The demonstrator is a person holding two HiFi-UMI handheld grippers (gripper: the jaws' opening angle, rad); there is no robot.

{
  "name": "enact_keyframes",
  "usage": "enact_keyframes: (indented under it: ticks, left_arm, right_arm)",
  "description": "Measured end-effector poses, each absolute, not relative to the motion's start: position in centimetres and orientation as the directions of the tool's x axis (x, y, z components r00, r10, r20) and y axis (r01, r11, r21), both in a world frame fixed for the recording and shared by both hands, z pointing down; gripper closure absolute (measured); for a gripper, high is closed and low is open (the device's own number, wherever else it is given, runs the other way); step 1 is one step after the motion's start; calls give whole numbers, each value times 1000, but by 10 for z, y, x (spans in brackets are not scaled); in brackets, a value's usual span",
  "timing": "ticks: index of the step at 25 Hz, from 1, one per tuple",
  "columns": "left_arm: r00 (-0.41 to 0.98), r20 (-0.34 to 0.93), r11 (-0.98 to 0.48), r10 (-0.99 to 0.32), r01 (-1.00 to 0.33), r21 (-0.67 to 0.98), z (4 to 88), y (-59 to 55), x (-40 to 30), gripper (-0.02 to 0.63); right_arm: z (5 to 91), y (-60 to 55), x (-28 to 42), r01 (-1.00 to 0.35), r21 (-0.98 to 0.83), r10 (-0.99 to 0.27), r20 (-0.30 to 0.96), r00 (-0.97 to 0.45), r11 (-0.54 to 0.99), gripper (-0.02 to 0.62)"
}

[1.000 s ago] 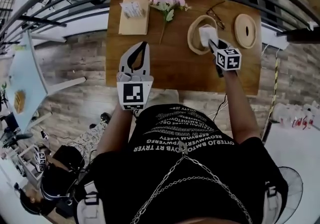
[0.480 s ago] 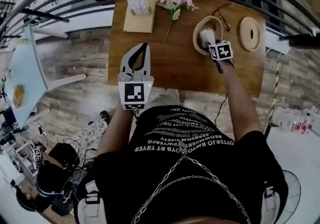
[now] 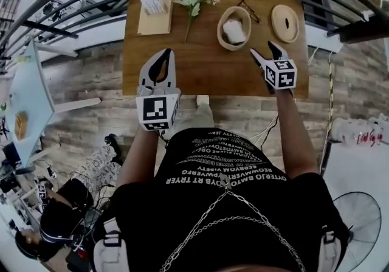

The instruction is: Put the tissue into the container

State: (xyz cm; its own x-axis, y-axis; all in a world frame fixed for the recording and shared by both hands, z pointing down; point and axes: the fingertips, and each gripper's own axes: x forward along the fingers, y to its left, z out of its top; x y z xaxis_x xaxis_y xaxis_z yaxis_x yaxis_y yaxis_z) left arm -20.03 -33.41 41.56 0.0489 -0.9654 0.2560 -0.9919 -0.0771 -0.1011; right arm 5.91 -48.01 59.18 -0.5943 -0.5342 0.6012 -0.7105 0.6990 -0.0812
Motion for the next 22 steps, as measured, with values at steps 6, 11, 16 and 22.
enact_keyframes:
  ticks: [6, 11, 16, 22]
  left_arm:
    - [110, 152, -119, -982, -992, -51, 366, -288, -154, 577]
    - [150, 109, -158, -983, -985, -73, 345, -244, -120, 578]
    - [145, 105, -153, -984, -985, -80, 337, -207, -93, 577]
    - [111, 99, -121, -989, -987, -106, 330, -173, -77, 577]
  right_arm:
    - [462, -408, 141, -774, 45, -734, 356, -578, 631, 541]
    - [389, -345, 192, -808, 146, -817, 202, -541, 571, 581]
    - [361, -300, 224, -807, 196, -830, 162, -534, 558, 581]
    - [363, -276, 240, -801, 184, -821, 144, -552, 570, 581]
